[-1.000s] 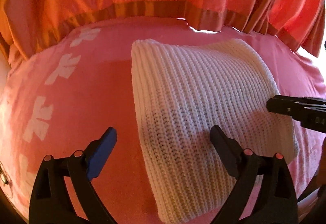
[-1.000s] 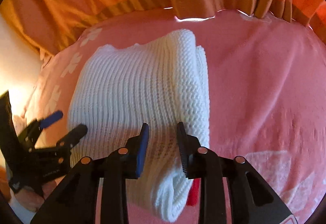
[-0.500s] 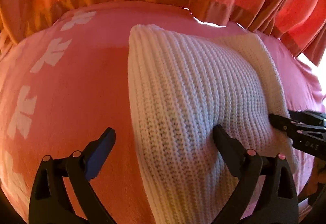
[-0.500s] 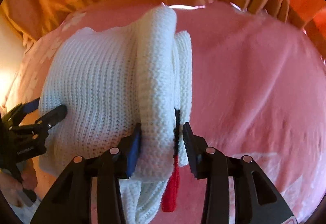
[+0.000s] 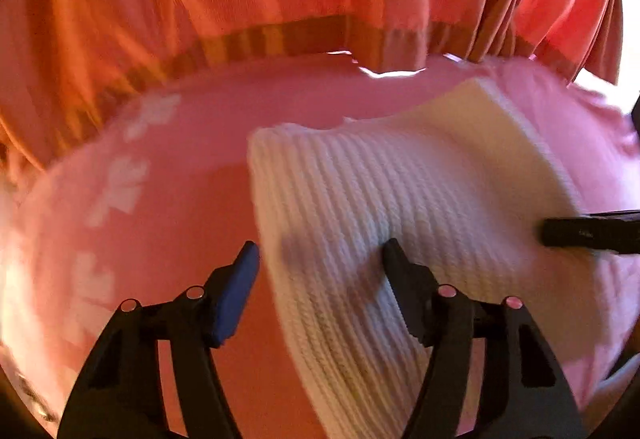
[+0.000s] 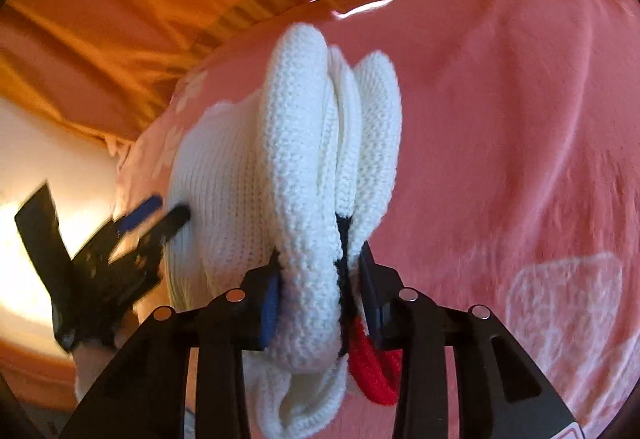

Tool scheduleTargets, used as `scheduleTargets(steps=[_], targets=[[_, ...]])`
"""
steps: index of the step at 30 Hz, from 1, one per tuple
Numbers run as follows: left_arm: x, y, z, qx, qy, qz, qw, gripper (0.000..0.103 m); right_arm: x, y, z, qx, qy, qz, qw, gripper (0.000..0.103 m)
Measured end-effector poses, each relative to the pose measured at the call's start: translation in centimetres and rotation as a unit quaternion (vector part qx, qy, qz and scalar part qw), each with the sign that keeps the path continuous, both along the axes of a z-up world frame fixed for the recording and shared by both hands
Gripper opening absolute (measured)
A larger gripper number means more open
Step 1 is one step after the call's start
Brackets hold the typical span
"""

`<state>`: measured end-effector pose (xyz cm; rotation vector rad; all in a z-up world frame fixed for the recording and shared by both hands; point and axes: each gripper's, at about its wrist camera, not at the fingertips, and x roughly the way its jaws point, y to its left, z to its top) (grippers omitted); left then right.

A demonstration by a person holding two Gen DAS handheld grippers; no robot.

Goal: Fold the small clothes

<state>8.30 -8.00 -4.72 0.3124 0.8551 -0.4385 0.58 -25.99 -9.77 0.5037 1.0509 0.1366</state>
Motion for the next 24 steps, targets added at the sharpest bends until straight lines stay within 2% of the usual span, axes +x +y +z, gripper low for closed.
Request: scheduleTargets(steps=[1,2,3,5,7,9,11,13,15,20,22,24], targets=[[0.2,-0.1,-0.7,-0.002,0.013,-0.001,0.9999,0.07,-0.1,0.3,-0.4,-0.025,0.007,-0.001,1.0,0.035],[0.3,-0.2,-1.1,-0.006,0.02,0.0,0.9998,0.072,0.0,1.0,-1.1,-0.073,0.019,0.001,0.997,0.041],[0.2,-0.2,-1.3,-0.011,0.018,0.004,0.9998,0.075,0.2,1.4,-1.2,-0.099,0.019,0.002,0.995,0.046],[-0.4,-0.4,-0.7,-0.009,0.004,0.014,0.9999,0.076,0.1,1.8,0.0,-0.13,0.005,-0.008,0.991,0.048],[-1.1,-0.2,0.3,-0.018,-0.004,0.022,0.9996,0.081,-1.3,2.5,2.8,-0.179,-0.045,-0.029,0.982,0.048],[-2.5,0.7,1.8,-0.047,-0.013,0.03,0.9984,0.085,-2.9,3.4,5.0,-0.219,-0.088,-0.037,0.971,0.049],[-4.2,1.6,3.0,-0.062,-0.027,0.032,0.9972,0.089,-5.0,4.8,7.3,-0.246,-0.136,-0.043,0.959,0.051],[-5.7,2.5,3.6,-0.071,-0.04,0.039,0.9959,0.096,-5.7,5.5,8.2,-0.245,-0.16,-0.048,0.955,0.053],[-7.0,3.3,3.9,-0.074,-0.049,0.055,0.9945,0.098,-7.3,6.0,8.2,-0.232,-0.177,-0.055,0.955,0.06],[-9.6,4.7,3.0,-0.07,-0.073,0.065,0.9928,0.098,-9.3,6.8,5.8,-0.229,-0.16,-0.065,0.958,0.061],[-10.0,5.1,2.2,-0.061,-0.064,0.067,0.9939,0.098,-9.6,7.1,5.1,-0.228,-0.145,-0.066,0.96,0.061],[-9.4,5.5,1.3,-0.065,-0.032,0.069,0.995,0.098,-9.2,6.3,4.7,-0.21,-0.132,-0.064,0.967,0.071]])
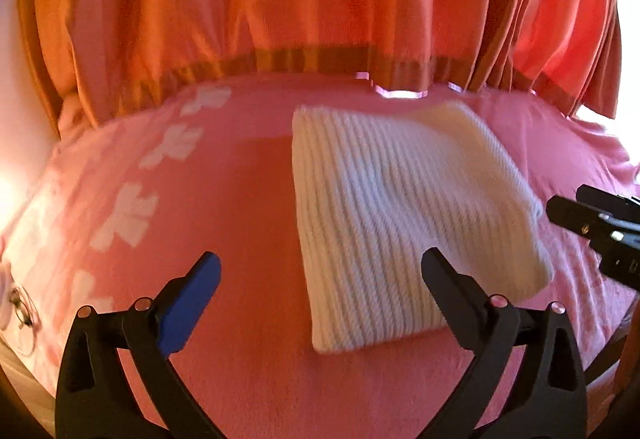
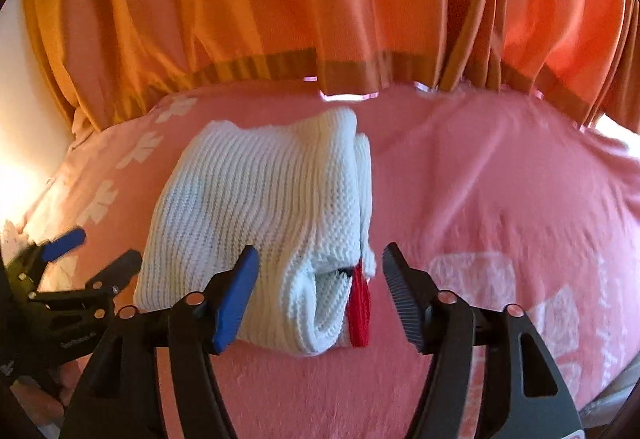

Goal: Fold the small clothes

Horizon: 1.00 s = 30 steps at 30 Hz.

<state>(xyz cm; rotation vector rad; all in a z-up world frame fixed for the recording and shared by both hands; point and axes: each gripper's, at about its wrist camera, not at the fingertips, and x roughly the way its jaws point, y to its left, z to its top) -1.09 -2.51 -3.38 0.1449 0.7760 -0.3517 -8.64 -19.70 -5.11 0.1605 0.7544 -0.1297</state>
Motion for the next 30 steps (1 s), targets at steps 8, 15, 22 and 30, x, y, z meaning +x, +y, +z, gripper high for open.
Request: scheduleTargets(steps=[8,15,22,30], targets=[[8.2,-0.4,-3.5,-0.158,0.159,-0.011,0.9744,0.098,8.4,-4.0,-4.5,0.08,0.096,0.001,0.992,0.081],[11.4,-1.4,-6.3,-0.2,0.211,-0.006,0.9568,0.051,10.6,-5.1,-7.2,0.221,0.099,0.01,0.97,0.036],[10.6,2.6,4.5,-0.223,0.145,-0.06,0.9619,0.041,7.5,1.9,4.7,0.139,-0.032,0.099,0.985,0.035],[11.8,8.5,5.1,-0.089,0.005,0.022,0.9958,0.097,12.8,8.9,1.7,0.058,0.0,0.118,0.991,0.059]])
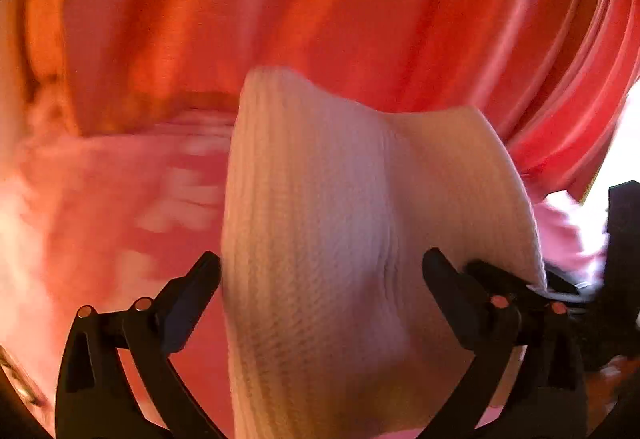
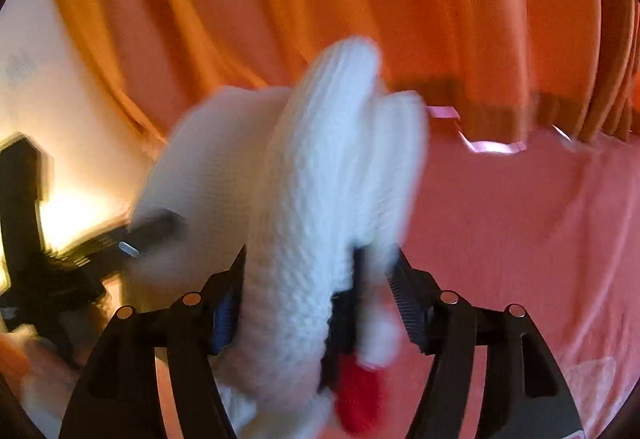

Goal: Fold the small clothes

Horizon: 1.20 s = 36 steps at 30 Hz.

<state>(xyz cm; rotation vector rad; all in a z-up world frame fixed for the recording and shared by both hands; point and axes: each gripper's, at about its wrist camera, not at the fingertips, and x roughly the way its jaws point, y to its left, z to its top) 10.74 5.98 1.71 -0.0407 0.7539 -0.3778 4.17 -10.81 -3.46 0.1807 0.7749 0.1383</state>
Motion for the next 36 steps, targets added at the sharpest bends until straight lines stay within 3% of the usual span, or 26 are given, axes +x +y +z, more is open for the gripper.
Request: scheduleTargets(steps=[2,4,6,8,10,12,14,19,22,24,25,26,27,31,34,36], targets=[[0.3,1.7,-2.9,0.047,0.013,0.051,0.9976,0.096,-0.4,0.0,-1.9,-0.026,0.007,-0.028,0.999,0.048],[-0.1,3.2,-3.7,0.041,0.036,0.06,0.9967,0.095,-1.5,-0.3,-1.9,0.001,0.008,-0.036,0.999,0.048],[-1.9,4.4,-3.1,0.043,0.004,0.055,0.9975,0.095,-2.9,0.4,-1.4,0.009,-0.011,-0.022,1.0,0.048],[-2.9,4.2,-3.0,0.073,-0.028,0.054,0.9955,0.095,-3.7,1.8,-1.3,-0.038,-0.029,-0.031,0.998,0.048],[-3.6,4.1,-3.0,0.092,-0.037,0.055,0.9935,0.095,-4.3,2.7,-1.8,-0.06,-0.034,-0.036,0.997,0.052],[-3.7,3.9,-3.3,0.092,-0.028,0.047,0.9943,0.096,-3.0,3.2,-2.1,-0.063,-0.027,-0.025,0.997,0.065],[-3.4,3.7,-3.8,0.074,-0.01,0.037,0.9965,0.096,-1.1,2.6,-2.3,-0.056,-0.02,-0.027,0.998,0.074],[1.4,3.7,-5.9,0.002,0.048,0.039,0.9981,0.096,4.9,0.8,-4.2,-0.013,0.03,-0.022,0.999,0.078],[4.6,4.3,-8.5,-0.044,0.101,0.061,0.9921,0.095,7.5,0.1,-6.9,-0.004,0.074,-0.027,0.997,0.078],[5.8,4.2,-9.9,-0.083,0.134,0.069,0.9851,0.093,8.4,-0.9,-9.3,0.063,0.098,-0.014,0.993,0.079],[6.3,4.2,-10.6,-0.105,0.149,0.067,0.9809,0.086,8.5,-1.2,-9.7,0.083,0.099,-0.01,0.992,0.077],[6.7,3.9,-11.2,-0.128,0.164,0.062,0.976,0.082,8.6,-1.6,-10.3,0.129,0.101,0.005,0.986,0.05],[6.9,3.5,-11.4,-0.136,0.169,0.057,0.9745,0.078,8.6,-1.7,-10.3,0.148,0.104,0.01,0.983,0.043],[6.3,1.9,-9.5,-0.106,0.149,0.038,0.9824,0.056,6.2,-0.7,-5.9,0.109,0.07,0.011,0.991,0.035],[5.8,0.9,-8.3,-0.11,0.148,0.007,0.9829,0.059,3.5,-0.6,-3.6,0.062,0.036,0.004,0.997,0.039],[5.4,-0.7,-9.3,-0.075,0.152,-0.003,0.9856,0.064,3.8,-1.1,-5.1,0.016,0.058,-0.015,0.998,0.047]])
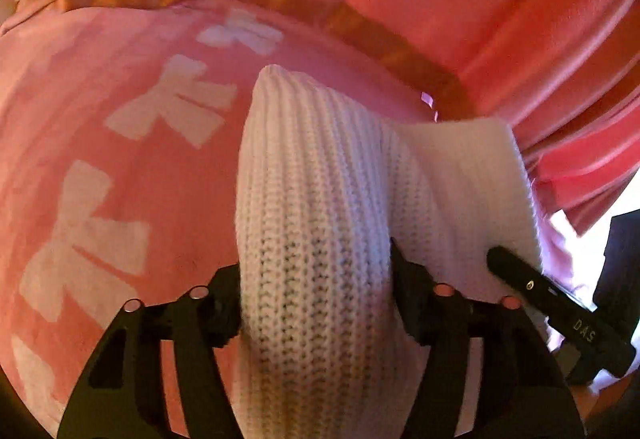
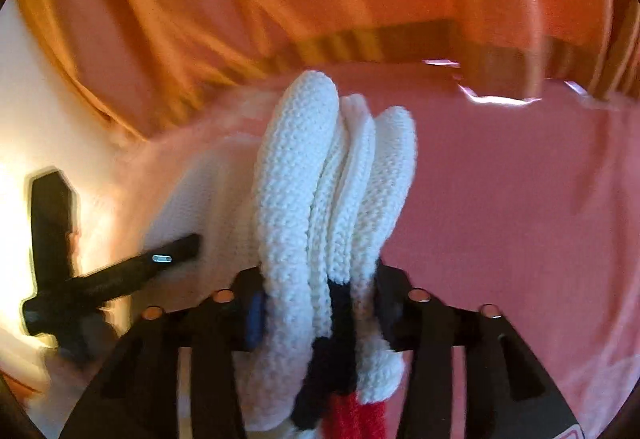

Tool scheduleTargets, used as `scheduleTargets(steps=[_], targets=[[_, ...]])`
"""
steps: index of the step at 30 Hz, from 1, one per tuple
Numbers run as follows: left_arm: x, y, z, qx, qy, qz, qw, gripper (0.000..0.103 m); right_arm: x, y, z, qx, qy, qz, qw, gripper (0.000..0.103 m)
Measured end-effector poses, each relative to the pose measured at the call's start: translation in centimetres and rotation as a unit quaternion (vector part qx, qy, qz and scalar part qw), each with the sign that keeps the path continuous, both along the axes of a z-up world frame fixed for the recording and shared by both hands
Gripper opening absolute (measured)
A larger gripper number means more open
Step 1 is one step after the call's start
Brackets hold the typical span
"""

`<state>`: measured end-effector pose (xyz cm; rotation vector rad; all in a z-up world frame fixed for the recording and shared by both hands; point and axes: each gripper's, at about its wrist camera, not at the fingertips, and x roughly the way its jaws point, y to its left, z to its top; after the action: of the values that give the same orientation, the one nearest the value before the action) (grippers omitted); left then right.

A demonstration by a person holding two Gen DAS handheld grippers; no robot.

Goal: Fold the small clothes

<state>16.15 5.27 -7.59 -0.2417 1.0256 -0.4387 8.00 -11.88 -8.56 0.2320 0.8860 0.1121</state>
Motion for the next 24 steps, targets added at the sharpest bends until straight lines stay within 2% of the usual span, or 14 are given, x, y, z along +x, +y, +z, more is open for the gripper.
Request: scheduleTargets(steps=[1,2,4,5,7,9,10,12,14,16,18,20,24], targets=[[-0.3,-0.7,-0.6,0.029,-0.005,0.003,0.9995,0.07,0.6,-0.4,-1.3,-0.012,0.029,-0.014,0.999,0.048],[-0.8,-1.0,-0.5,0.04,-0.016,0.008,0.9991,0.073,0.8,-1.8,-2.5,0.023,0.049,-0.041,0.998,0.05],[-1.9,-1.3,0.8,0.066,-0.045,0.018,0.9967,0.073,0.1,-3.0,-1.2,0.069,0.042,-0.064,0.995,0.05],[-2.9,-1.4,2.1,0.094,-0.072,0.023,0.9927,0.074,-0.4,-2.9,0.1,0.053,0.028,-0.068,0.996,0.051],[-4.8,-1.5,4.4,0.138,-0.127,0.031,0.9817,0.094,-2.3,-2.0,3.3,-0.009,-0.023,-0.074,0.997,0.054],[-8.0,-1.1,6.8,0.184,-0.197,0.053,0.9617,0.096,-5.5,-0.6,6.3,-0.082,-0.079,-0.081,0.99,0.075],[-8.7,-1.2,7.3,0.194,-0.212,0.057,0.9561,0.098,-7.8,0.2,7.3,-0.11,-0.111,-0.087,0.984,0.079],[-10.9,-1.3,8.5,0.217,-0.248,0.062,0.9419,0.098,-10.3,1.6,7.5,-0.142,-0.135,-0.086,0.977,0.081],[-12.2,-1.5,8.5,0.232,-0.266,0.065,0.9335,0.098,-12.5,3.0,6.2,-0.175,-0.14,-0.085,0.971,0.081],[-13.6,-1.6,8.0,0.233,-0.268,0.078,0.9313,0.098,-14.2,4.2,4.6,-0.195,-0.131,-0.081,0.969,0.081],[-14.4,-1.8,7.6,0.226,-0.261,0.077,0.9352,0.098,-15.2,4.6,3.4,-0.196,-0.124,-0.081,0.969,0.081],[-15.3,-2.5,6.8,0.223,-0.256,0.075,0.9377,0.098,-16.3,4.7,2.5,-0.187,-0.122,-0.084,0.971,0.081],[-17.0,-2.7,5.8,0.232,-0.255,0.078,0.9353,0.098,-16.9,4.2,1.5,-0.153,-0.113,-0.084,0.978,0.081]])
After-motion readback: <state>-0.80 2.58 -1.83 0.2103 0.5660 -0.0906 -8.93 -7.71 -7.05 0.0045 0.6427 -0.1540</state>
